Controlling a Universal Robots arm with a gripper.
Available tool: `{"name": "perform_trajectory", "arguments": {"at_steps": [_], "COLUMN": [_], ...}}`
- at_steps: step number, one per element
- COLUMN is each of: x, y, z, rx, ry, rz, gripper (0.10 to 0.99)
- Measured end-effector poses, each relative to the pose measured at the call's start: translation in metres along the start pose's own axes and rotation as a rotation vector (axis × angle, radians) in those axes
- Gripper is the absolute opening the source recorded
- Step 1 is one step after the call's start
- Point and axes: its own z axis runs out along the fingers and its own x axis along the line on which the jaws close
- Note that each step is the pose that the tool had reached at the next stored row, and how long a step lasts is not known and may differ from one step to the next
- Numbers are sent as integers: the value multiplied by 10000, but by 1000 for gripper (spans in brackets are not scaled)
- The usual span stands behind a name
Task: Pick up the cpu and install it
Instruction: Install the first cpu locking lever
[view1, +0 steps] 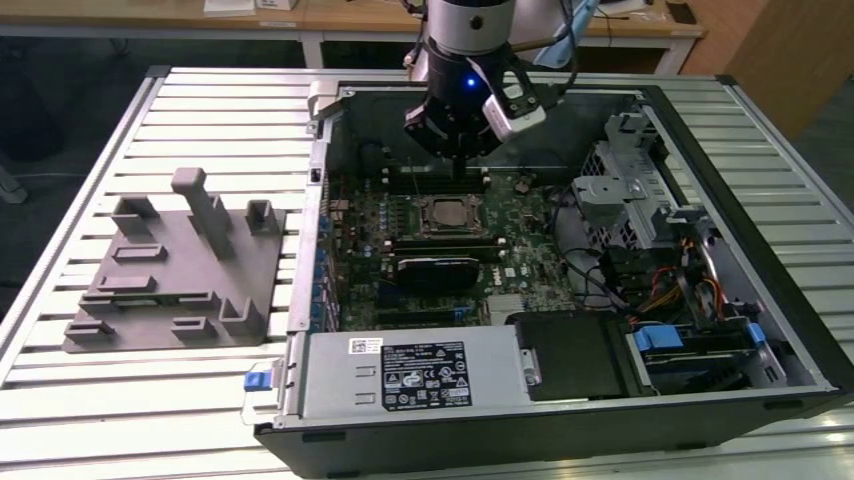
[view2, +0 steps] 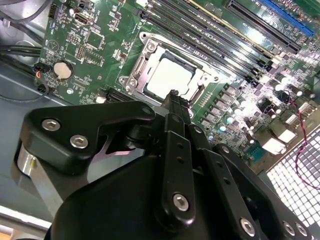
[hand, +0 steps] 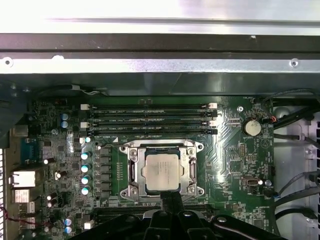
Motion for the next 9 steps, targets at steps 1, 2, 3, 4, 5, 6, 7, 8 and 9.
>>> {"name": "perform_trajectory", "arguments": {"at_steps": [1, 2, 3, 4, 5, 6, 7, 8, 9], "x": [0, 0, 0, 0, 0, 0, 0, 1, 1], "y": [0, 0, 0, 0, 0, 0, 0, 0, 0], "z": [1, 3, 4, 6, 7, 8, 11, 20, 31], "rx": [1, 1, 1, 0, 0, 1, -1, -3, -1], "ry": [1, 0, 1, 0, 0, 1, 0, -2, -1], "rz": [0, 0, 0, 0, 0, 0, 0, 0, 0], "gripper": [106, 106, 106, 106, 106, 106, 106, 106, 106]}}
